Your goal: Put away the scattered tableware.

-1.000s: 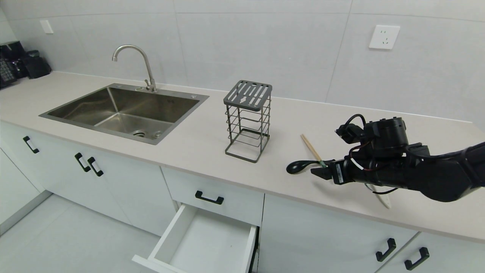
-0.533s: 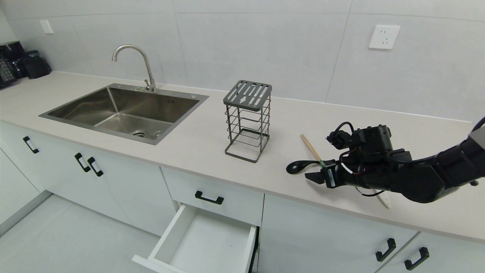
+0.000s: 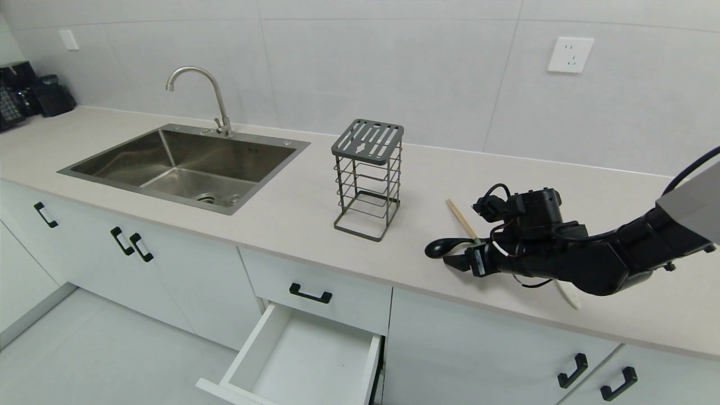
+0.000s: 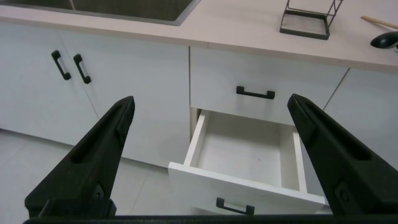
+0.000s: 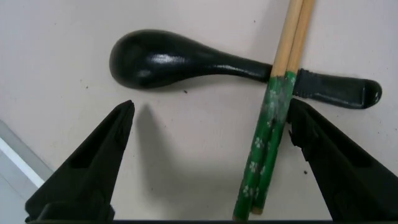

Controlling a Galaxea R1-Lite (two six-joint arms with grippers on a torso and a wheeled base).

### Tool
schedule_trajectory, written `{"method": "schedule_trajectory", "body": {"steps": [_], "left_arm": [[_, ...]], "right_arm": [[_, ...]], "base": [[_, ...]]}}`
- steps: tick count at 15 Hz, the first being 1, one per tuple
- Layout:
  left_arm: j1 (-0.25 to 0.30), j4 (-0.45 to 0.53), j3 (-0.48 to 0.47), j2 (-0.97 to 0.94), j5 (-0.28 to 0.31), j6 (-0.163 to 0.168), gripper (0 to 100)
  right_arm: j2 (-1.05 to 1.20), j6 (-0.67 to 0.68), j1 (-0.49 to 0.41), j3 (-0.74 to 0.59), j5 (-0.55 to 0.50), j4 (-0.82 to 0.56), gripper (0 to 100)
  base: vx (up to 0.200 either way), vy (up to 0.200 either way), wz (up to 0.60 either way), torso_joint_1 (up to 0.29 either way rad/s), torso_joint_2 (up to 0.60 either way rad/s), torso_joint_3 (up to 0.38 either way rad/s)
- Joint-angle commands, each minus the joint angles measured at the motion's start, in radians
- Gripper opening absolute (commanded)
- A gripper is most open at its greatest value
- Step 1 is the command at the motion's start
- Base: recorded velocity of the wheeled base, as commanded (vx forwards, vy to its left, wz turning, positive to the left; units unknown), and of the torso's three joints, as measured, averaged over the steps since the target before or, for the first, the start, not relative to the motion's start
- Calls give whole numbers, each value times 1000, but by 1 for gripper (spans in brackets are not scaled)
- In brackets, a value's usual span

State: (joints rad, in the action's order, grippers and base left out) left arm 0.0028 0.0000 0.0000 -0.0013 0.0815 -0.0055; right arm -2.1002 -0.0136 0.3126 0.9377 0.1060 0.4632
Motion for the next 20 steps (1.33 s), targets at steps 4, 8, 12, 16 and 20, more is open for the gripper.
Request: {"method": "schedule_trajectory", "body": {"steps": [4, 8, 12, 16, 20], "left_arm": [[0, 0, 0, 1, 0, -1, 100], [0, 0, 0, 1, 0, -1, 100], [0, 0, 0, 1, 0, -1, 100], [-1, 0, 0, 1, 0, -1, 100], [-1, 0, 0, 1, 0, -1, 100]], "right_arm": [[-12, 0, -64, 24, 0, -5, 0], [100, -5, -112, 7, 0, -12, 0], [284, -6, -98, -69, -8, -12, 0], [526, -6, -20, -126, -15, -40, 0], [740, -9, 60, -217, -11, -54, 0]], "base": [[0, 0, 0, 0, 0, 0], [0, 0, 0, 0, 0, 0], [0, 0, 0, 0, 0, 0], [0, 0, 0, 0, 0, 0], [0, 0, 0, 0, 0, 0]]}}
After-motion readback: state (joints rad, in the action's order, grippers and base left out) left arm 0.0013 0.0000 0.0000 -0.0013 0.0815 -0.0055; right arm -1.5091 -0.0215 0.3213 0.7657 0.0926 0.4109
